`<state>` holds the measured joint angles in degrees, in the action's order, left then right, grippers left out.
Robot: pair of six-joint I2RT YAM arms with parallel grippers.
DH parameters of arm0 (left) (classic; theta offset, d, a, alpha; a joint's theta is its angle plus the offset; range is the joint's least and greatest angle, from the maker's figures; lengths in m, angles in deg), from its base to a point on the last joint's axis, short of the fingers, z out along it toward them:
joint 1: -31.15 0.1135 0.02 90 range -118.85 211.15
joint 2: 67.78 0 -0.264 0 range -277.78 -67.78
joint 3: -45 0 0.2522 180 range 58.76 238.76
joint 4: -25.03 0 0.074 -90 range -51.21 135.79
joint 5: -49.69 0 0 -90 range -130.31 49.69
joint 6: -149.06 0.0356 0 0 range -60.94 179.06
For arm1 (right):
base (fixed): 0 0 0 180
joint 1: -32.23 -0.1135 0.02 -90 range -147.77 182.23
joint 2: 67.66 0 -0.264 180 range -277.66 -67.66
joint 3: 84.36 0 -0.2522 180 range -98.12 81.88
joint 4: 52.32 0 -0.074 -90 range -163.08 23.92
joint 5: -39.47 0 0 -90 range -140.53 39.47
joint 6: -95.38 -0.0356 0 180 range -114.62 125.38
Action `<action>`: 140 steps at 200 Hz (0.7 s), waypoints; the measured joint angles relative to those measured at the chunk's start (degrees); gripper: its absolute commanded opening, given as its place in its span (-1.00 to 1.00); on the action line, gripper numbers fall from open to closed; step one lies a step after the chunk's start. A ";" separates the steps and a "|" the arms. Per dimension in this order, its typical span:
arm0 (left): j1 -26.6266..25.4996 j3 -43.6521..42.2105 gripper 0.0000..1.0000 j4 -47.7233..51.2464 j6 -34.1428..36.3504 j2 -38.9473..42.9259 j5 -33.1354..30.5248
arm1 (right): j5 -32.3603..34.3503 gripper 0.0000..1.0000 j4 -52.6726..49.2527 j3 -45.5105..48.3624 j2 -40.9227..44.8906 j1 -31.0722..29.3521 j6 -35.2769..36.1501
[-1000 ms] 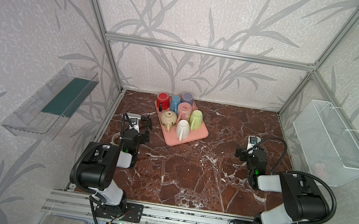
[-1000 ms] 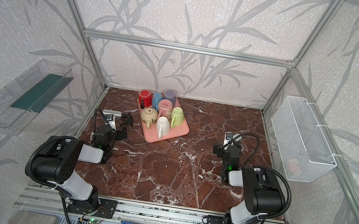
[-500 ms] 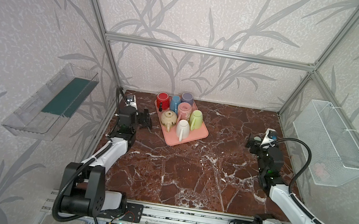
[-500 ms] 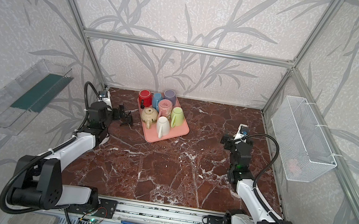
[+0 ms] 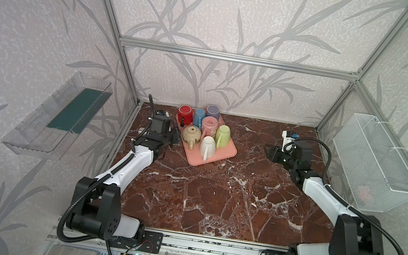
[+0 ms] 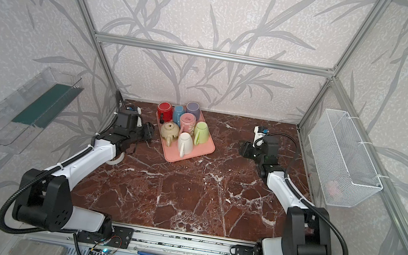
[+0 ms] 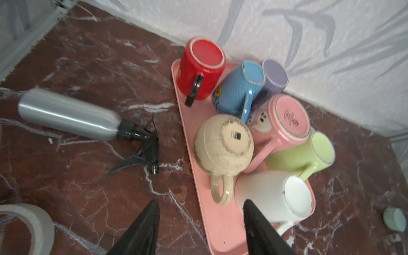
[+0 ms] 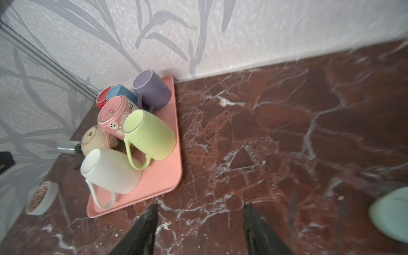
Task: Turn the mug right side up
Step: 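Move both grippers forward toward the pink tray of upside-down mugs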
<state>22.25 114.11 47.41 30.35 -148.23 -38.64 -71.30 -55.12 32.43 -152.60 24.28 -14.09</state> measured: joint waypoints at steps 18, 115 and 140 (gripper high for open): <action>-2.23 -0.07 -0.02 0.94 -3.32 -1.81 -0.09 | -3.93 -0.10 -0.37 -2.54 -5.99 -0.55 -2.01; -3.21 -5.38 -0.14 -6.80 -13.99 -16.00 4.00 | -11.06 -0.23 -5.81 -20.00 -28.26 -4.55 -4.76; -3.39 -5.38 -0.16 -9.46 -14.80 -18.69 4.57 | -10.97 -0.31 -8.17 -22.43 -31.12 -5.44 -4.68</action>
<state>18.86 108.74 37.95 15.55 -166.92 -34.07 -82.28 -63.29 10.00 -183.73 18.84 -18.76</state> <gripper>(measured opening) 0.424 0.371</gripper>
